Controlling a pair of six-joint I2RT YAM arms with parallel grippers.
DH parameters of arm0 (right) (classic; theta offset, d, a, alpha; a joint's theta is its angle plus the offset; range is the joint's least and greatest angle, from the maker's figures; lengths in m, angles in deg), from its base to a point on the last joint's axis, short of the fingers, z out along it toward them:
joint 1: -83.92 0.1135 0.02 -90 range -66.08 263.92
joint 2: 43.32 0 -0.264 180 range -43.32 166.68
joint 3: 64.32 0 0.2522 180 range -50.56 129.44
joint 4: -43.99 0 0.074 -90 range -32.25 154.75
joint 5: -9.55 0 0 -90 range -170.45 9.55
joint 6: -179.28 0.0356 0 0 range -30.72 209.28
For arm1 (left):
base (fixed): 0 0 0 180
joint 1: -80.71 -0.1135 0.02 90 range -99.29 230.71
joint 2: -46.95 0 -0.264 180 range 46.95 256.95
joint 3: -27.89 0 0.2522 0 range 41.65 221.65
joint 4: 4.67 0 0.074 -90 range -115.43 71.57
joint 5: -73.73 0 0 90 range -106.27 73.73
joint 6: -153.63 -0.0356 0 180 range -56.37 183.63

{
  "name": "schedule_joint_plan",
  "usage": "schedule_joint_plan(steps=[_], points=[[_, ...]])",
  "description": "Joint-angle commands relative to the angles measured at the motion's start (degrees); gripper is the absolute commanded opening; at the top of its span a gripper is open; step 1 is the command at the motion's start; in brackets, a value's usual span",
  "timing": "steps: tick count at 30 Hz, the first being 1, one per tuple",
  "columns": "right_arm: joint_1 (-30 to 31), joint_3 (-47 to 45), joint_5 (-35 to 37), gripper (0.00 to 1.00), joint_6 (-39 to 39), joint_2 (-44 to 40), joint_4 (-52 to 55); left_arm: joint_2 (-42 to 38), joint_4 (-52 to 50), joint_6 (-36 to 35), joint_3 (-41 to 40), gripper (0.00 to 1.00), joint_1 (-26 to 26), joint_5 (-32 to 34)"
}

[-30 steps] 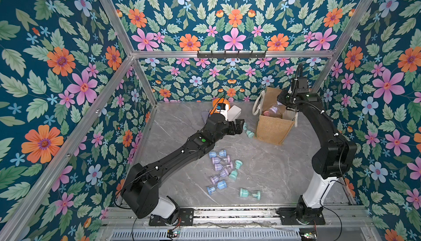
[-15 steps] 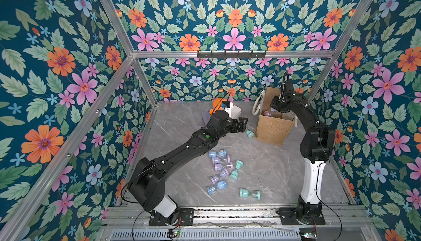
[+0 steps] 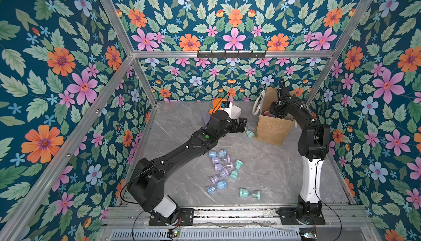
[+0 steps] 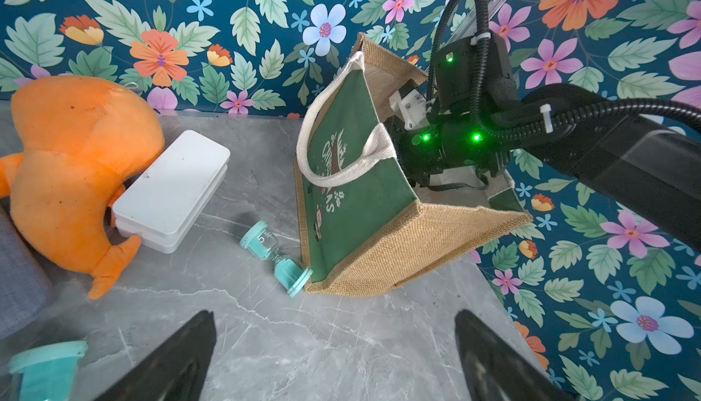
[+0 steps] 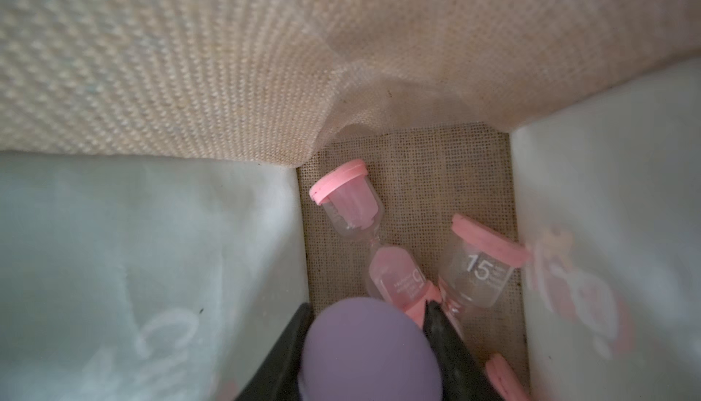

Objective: Put the hourglass into the canvas bag
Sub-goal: Place the hourglass in the canvas bag.

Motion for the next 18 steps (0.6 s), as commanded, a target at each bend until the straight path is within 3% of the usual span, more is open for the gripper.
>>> schedule_joint_plan(steps=[1, 10, 18], points=[[0.01, 0.26, 1.16, 0.50, 0.17, -1.27, 0.41, -0.41, -0.39, -0.42, 0.07, 1.00, -0.01, 0.35], [0.05, -0.82, -1.26, 0.71, 0.08, -8.86, 0.53, -1.61, -0.40, -0.02, -0.53, 1.00, 0.00, 0.87], [1.65, -5.22, -6.44, 0.74, -0.61, -20.68, 0.50, -5.96, -0.22, 1.08, -4.20, 1.00, -0.02, 1.18]])
